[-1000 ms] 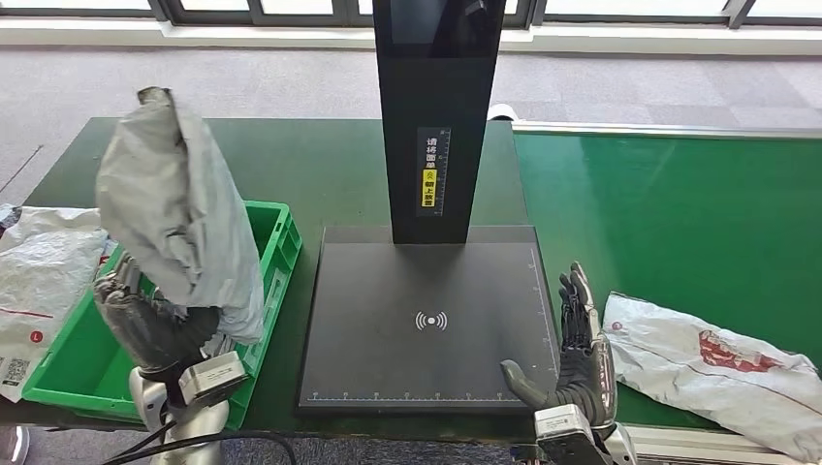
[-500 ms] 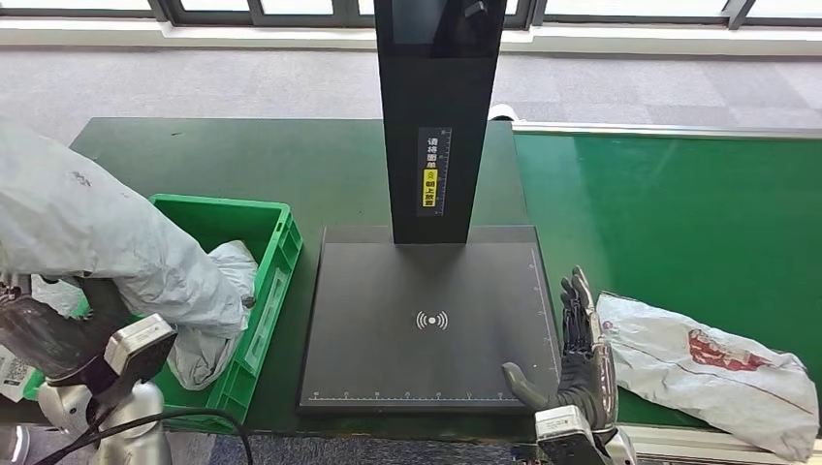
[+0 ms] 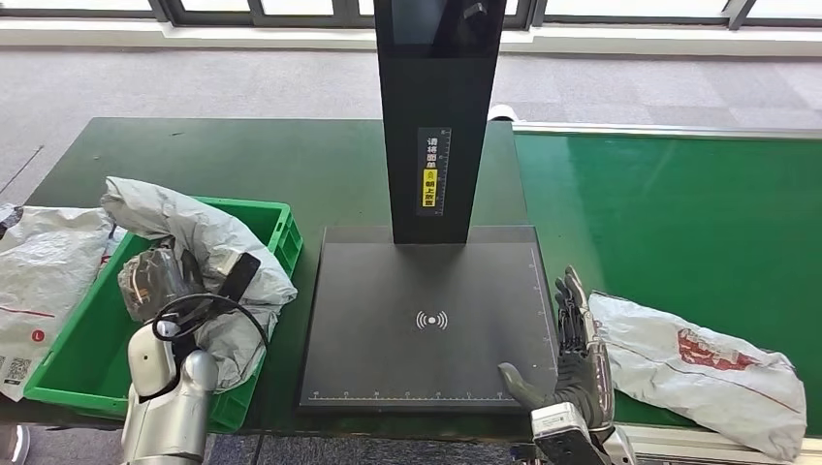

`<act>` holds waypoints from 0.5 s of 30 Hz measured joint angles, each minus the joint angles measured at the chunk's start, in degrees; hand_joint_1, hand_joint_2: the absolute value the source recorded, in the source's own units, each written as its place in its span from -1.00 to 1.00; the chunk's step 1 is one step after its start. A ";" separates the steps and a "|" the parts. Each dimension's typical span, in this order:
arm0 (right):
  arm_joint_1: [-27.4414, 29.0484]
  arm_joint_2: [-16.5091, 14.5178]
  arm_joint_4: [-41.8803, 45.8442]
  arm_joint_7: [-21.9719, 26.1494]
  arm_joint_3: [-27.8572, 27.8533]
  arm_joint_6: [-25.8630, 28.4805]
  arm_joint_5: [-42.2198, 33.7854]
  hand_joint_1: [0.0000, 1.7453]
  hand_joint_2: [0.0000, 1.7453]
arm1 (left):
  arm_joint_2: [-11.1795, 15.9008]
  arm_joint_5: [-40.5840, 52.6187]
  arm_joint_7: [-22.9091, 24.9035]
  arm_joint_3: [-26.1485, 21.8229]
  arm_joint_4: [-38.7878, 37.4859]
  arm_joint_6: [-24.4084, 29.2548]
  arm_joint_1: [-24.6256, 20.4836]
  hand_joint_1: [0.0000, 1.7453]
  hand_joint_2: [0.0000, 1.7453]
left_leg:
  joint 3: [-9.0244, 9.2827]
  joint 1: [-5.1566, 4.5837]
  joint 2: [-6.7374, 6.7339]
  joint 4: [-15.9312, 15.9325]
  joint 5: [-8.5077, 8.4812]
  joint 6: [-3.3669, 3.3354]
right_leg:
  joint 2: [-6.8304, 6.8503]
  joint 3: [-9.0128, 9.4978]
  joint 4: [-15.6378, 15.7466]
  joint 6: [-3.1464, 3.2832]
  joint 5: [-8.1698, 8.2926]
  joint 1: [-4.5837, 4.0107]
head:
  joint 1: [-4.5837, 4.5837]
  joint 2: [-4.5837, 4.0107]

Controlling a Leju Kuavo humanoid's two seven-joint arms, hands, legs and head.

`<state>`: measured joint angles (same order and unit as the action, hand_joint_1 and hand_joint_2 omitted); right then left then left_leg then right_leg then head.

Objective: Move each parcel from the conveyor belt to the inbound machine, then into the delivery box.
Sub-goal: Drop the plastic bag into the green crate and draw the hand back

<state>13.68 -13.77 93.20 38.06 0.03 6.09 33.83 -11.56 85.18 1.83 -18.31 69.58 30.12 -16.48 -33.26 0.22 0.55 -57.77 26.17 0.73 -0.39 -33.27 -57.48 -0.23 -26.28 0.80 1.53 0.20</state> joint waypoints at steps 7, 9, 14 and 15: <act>-1.29 0.00 -0.04 -0.46 0.01 -0.90 0.58 -1.00 1.00 | 2.24 4.36 6.59 3.76 -14.45 -2.04 -5.11 1.00 1.00 | 0.38 -0.03 0.25 0.02 0.05 -0.08 | 0.21 0.51 0.02 -0.15 -0.16 0.04 | -0.01 0.00; -1.60 0.00 -0.07 -0.51 0.01 -1.01 0.60 -1.00 1.00 | 2.71 4.39 6.85 4.34 -16.67 -2.04 -5.93 1.00 1.00 | 0.55 -0.04 0.45 0.03 0.08 -0.11 | 0.35 0.74 0.04 -0.23 -0.28 0.05 | 0.00 0.00; -1.83 0.02 -0.09 -0.51 0.01 -1.14 0.60 -1.00 1.00 | 3.40 4.39 6.98 4.97 -19.55 -2.09 -7.00 1.00 1.00 | 0.64 -0.05 0.58 0.05 0.22 -0.14 | 0.51 1.32 0.07 -0.08 -0.58 0.06 | 0.00 0.00; -1.85 0.02 -0.09 -0.51 0.01 -1.15 0.58 -1.00 1.00 | 3.47 4.38 6.97 5.02 -19.78 -2.15 -7.10 0.69 1.00 | 0.72 -0.05 0.58 0.05 0.27 -0.15 | 0.51 1.43 0.07 -0.04 -0.65 0.06 | 0.00 0.00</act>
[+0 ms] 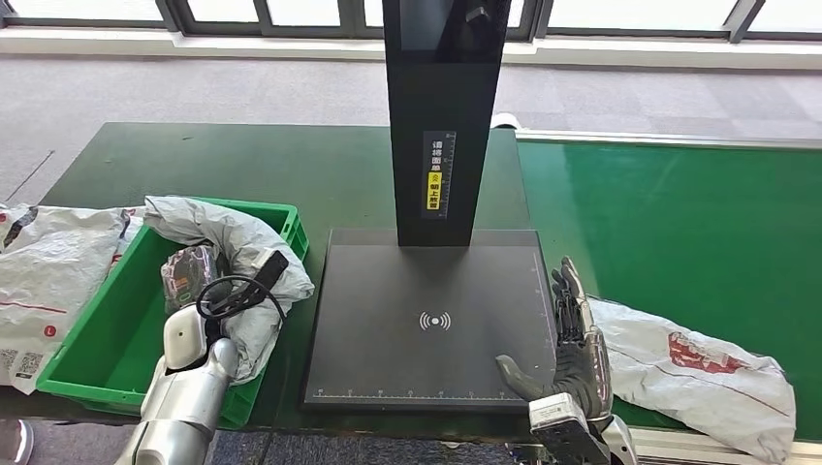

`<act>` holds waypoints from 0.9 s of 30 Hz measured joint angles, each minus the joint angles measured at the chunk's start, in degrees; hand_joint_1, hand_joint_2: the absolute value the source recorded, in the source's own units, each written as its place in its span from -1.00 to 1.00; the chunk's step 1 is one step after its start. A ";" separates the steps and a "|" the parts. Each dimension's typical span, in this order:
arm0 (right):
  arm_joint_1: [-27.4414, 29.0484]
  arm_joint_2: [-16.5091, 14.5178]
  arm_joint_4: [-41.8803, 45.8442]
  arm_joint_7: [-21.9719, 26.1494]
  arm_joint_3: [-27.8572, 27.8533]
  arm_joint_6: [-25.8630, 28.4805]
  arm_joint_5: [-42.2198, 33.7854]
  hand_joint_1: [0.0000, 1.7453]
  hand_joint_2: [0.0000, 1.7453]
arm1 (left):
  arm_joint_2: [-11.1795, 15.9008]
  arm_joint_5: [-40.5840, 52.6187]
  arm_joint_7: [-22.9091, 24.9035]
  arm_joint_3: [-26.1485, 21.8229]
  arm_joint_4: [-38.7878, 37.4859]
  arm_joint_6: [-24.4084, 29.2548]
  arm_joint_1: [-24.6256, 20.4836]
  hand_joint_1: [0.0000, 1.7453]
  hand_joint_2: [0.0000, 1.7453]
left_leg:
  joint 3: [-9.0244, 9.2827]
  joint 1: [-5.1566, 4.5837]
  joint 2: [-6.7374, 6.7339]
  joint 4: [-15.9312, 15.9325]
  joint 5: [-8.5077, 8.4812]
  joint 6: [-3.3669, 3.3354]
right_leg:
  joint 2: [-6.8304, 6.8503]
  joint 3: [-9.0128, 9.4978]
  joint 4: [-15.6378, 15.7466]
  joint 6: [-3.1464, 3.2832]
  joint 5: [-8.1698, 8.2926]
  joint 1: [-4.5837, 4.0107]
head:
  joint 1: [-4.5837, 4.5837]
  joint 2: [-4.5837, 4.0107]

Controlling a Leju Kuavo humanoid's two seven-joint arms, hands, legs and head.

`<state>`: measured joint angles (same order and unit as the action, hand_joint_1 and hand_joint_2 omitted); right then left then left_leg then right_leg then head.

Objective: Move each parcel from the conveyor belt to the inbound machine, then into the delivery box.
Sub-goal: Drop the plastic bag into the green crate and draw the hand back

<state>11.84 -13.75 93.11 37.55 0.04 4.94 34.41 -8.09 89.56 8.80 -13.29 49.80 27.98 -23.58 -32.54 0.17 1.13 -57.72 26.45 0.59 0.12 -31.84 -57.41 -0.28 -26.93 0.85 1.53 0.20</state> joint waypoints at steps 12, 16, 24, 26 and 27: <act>-1.02 0.01 -0.38 0.28 0.00 0.08 -0.25 -1.00 1.00 | 0.24 -4.04 -2.03 0.05 3.88 5.08 1.53 -1.00 -1.00 | 0.90 -0.01 0.00 0.00 0.22 0.09 | -0.02 0.52 -0.06 -0.10 -0.08 0.01 | 0.00 0.00; -1.14 0.02 -0.58 0.30 0.00 0.12 -0.26 -1.00 1.00 | 0.24 -4.40 -2.37 0.05 5.35 5.61 2.17 -1.00 -1.00 | 0.90 -0.01 0.01 0.00 0.22 0.12 | -0.03 0.43 -0.07 -0.08 -0.08 0.01 | 0.00 0.00; -1.17 0.17 -0.90 0.27 0.00 0.95 0.03 -1.00 1.00 | -0.19 -18.57 -11.84 0.04 10.43 10.77 4.00 -1.00 -1.00 | 0.80 -0.01 -0.08 0.02 0.29 0.17 | -0.15 0.27 -0.08 -0.04 -0.11 0.01 | -0.01 0.00; -1.18 0.26 -1.12 0.26 0.00 1.27 0.12 -1.00 1.00 | -0.94 -23.41 -15.29 0.02 13.95 11.61 5.49 -1.00 -1.00 | 0.80 -0.01 -0.13 0.02 0.33 0.17 | -0.22 0.25 -0.07 -0.04 -0.12 0.01 | -0.01 0.00; -1.19 0.30 -1.23 0.26 0.00 1.46 0.11 -1.00 1.00 | -1.42 -25.55 -16.94 -0.05 15.77 11.75 6.23 -1.00 -1.00 | 0.80 -0.01 -0.14 0.02 0.35 0.16 | -0.24 0.24 -0.07 -0.05 -0.12 0.02 | -0.01 0.00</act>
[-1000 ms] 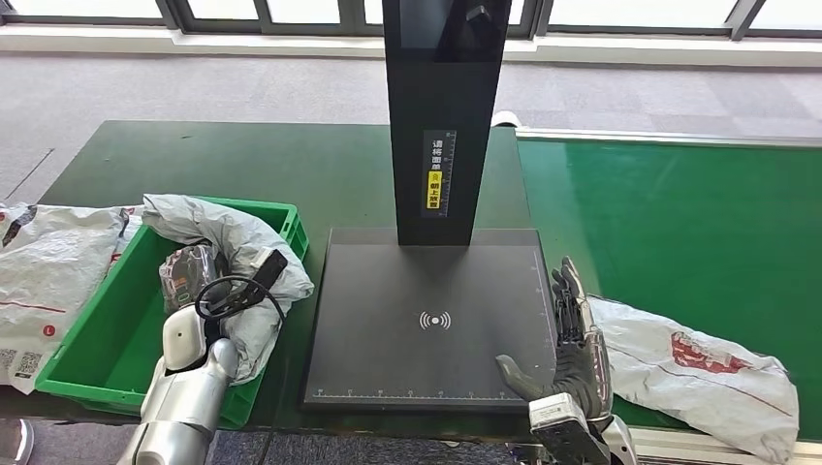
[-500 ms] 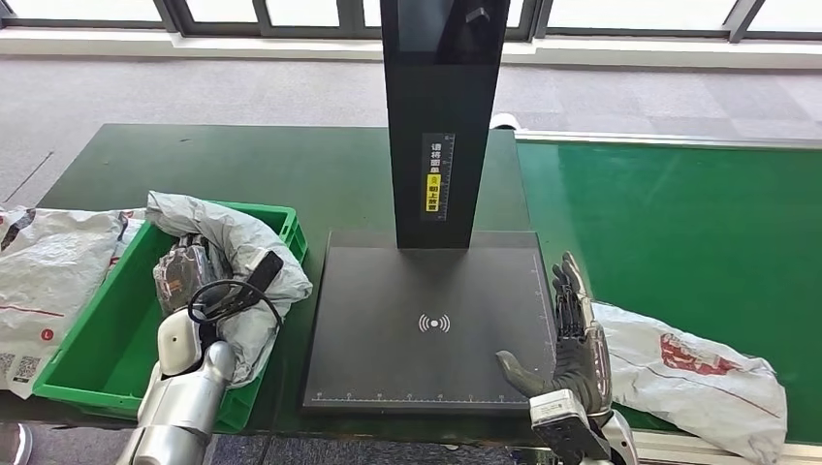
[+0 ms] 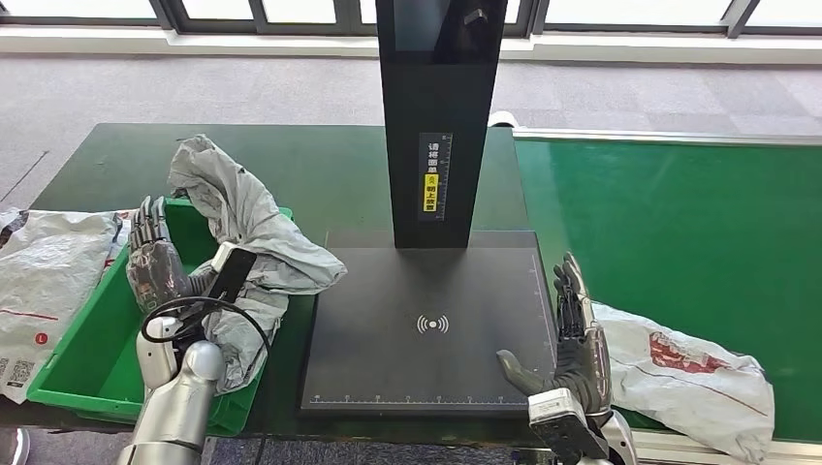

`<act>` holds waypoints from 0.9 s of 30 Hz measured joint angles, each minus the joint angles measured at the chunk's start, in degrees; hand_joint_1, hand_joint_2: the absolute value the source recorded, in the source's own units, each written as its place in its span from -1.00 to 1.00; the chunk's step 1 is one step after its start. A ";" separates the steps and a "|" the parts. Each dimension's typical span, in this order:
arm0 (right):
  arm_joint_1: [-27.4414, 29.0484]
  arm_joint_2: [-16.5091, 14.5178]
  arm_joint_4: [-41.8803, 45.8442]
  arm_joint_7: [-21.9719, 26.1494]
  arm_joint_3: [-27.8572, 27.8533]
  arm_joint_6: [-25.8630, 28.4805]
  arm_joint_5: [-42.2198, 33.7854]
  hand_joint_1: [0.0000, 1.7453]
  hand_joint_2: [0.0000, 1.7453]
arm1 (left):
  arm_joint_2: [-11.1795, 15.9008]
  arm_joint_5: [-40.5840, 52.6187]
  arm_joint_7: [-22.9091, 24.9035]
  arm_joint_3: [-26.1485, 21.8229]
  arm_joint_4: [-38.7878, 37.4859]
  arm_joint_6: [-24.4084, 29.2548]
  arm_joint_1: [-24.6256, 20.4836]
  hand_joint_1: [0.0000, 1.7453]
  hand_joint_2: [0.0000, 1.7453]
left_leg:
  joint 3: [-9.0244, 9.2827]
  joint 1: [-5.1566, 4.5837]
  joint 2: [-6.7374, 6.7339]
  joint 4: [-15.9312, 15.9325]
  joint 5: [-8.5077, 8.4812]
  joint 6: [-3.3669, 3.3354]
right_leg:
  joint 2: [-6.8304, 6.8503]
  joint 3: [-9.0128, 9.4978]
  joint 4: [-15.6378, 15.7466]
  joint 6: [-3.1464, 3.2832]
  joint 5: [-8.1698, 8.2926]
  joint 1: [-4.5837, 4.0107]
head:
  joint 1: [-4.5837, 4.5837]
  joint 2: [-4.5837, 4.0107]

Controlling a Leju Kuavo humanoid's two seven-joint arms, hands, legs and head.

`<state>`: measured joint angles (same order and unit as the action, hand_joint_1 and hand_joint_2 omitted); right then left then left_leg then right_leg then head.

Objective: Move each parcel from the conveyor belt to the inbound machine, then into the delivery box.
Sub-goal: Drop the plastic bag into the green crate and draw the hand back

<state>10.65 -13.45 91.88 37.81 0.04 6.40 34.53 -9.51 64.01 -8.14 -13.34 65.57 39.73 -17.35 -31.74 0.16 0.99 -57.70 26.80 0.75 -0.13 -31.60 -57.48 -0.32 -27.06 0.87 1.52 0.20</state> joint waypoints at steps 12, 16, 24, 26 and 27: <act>-1.94 0.85 -2.54 -3.47 0.00 1.40 1.99 -1.00 1.00 | -7.92 -10.89 -13.61 -9.43 15.98 0.32 6.23 -1.00 -1.00 | -0.30 0.01 -0.09 0.00 0.02 0.00 | -0.12 -0.35 0.01 0.00 0.01 -0.05 | 0.01 0.00; -2.61 1.68 -4.53 -6.47 -0.05 2.12 5.03 -1.00 1.00 | -8.73 -14.79 -15.70 -11.44 21.07 0.34 8.61 -1.00 -1.00 | -0.49 0.04 -0.11 -0.01 0.01 0.02 | -0.12 -0.53 0.00 0.01 0.01 -0.09 | 0.01 0.00; -3.29 2.46 -7.08 -10.82 -3.09 3.46 8.37 -1.00 1.00 | -8.89 -39.66 -29.42 -13.46 28.01 0.32 11.71 -1.00 -1.00 | -0.58 0.05 -0.10 -0.02 0.01 0.01 | -0.11 -0.69 0.02 0.01 0.01 -0.07 | 0.01 0.00; -3.24 2.60 -7.88 -13.93 -4.91 4.87 11.45 -1.00 1.00 | -8.88 -44.24 -31.35 -11.34 29.52 -0.79 13.57 -1.00 -1.00 | -0.58 0.05 -0.09 -0.04 0.02 0.00 | -0.09 -0.75 0.05 0.00 0.01 -0.06 | 0.01 0.00; -3.08 2.64 -8.28 -15.82 -6.03 5.79 13.74 -1.00 1.00 | -8.79 -45.32 -31.66 -9.31 30.39 -1.97 14.72 -1.00 -1.00 | -0.60 0.04 -0.07 -0.04 0.03 -0.03 | -0.06 -0.76 0.07 -0.01 0.00 -0.06 | 0.00 0.00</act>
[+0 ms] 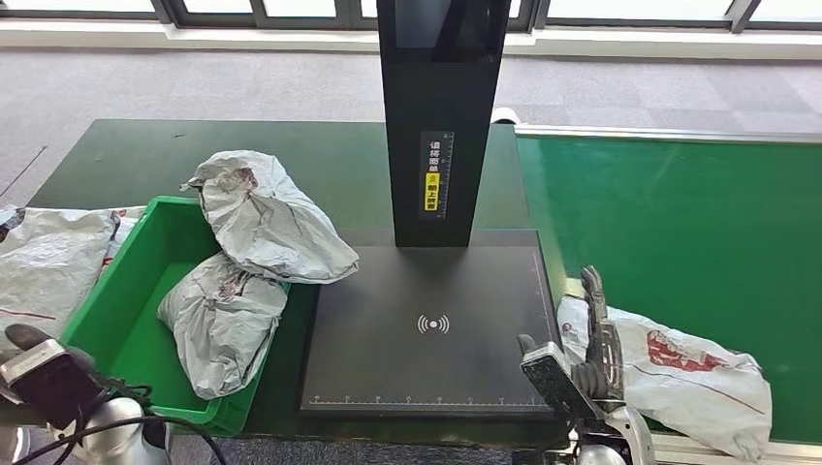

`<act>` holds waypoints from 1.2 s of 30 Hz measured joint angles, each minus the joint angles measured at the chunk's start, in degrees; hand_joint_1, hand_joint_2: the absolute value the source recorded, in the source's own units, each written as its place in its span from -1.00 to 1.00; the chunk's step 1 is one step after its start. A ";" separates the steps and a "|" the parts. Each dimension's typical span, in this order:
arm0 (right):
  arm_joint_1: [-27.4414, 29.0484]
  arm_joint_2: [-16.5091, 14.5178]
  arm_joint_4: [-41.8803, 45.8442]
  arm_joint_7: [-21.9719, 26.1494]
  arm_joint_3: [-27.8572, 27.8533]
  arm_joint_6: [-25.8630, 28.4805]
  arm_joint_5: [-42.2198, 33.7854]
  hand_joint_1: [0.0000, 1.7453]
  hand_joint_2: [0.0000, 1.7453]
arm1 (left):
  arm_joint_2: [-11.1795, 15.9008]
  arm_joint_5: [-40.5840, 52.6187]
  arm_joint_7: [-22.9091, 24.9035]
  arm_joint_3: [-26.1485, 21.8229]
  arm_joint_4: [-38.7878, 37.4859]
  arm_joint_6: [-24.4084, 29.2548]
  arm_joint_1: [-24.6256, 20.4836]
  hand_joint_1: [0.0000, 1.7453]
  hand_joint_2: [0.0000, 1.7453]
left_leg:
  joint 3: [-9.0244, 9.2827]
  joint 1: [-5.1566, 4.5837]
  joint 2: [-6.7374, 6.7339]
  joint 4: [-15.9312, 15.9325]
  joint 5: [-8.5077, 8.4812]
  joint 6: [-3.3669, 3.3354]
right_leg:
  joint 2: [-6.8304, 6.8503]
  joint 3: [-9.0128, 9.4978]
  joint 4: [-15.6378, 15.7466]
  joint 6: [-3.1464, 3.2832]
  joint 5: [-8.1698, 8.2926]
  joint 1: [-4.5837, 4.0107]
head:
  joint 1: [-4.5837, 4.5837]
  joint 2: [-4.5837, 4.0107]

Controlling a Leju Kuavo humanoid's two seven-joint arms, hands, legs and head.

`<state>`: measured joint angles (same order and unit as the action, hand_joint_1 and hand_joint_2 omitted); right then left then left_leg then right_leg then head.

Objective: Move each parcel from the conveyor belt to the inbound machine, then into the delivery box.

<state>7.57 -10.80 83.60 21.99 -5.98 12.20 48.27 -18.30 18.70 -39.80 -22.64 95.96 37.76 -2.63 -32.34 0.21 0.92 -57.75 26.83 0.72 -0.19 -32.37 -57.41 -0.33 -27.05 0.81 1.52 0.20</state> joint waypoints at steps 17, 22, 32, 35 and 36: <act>-1.81 0.10 -10.23 -11.65 -20.22 6.11 21.25 -1.00 1.00 | 2.12 -0.42 1.29 26.46 3.57 -16.08 6.65 -1.00 -1.00 | -0.18 -0.05 -0.09 -0.04 0.02 -0.09 | -0.07 -0.06 0.03 -0.18 0.13 0.03 | 0.01 0.00; -4.20 0.68 -16.58 -13.02 -29.80 6.80 25.13 -1.00 1.00 | 2.18 0.97 1.91 28.47 2.60 -18.60 6.38 -1.00 -1.00 | -0.20 -0.05 -0.09 -0.04 0.00 -0.11 | -0.07 -0.06 0.04 -0.18 0.13 0.06 | -0.01 0.00; -7.46 2.26 -26.75 -11.80 -39.67 8.96 27.14 -1.00 1.00 | 1.92 1.63 2.77 28.90 0.99 -19.96 5.14 -1.00 -1.00 | -0.20 -0.06 -0.12 -0.04 0.01 -0.12 | -0.08 -0.10 0.04 -0.18 0.14 0.07 | -0.01 0.00; -9.17 3.59 -30.01 -11.98 -40.65 9.85 28.08 -1.00 1.00 | 1.82 1.94 3.06 29.13 0.29 -20.03 4.72 -1.00 -1.00 | -0.20 -0.06 -0.16 -0.04 0.00 -0.12 | -0.08 -0.09 0.03 -0.19 0.15 0.07 | -0.01 0.00; -9.83 4.07 -31.06 -11.94 -40.80 9.98 28.28 -1.00 1.00 | 1.76 2.01 3.14 29.19 0.09 -20.03 4.64 -1.00 -1.00 | -0.20 -0.06 -0.18 -0.04 0.00 -0.12 | -0.09 -0.08 0.03 -0.19 0.16 0.07 | -0.01 0.00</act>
<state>-2.26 -6.74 52.53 10.05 -46.78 22.18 76.55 -16.54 20.70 -36.66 6.55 96.05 17.73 2.00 -32.54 0.15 0.74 -57.79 26.83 0.60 -0.28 -32.45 -57.38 -0.52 -26.90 0.89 1.51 0.20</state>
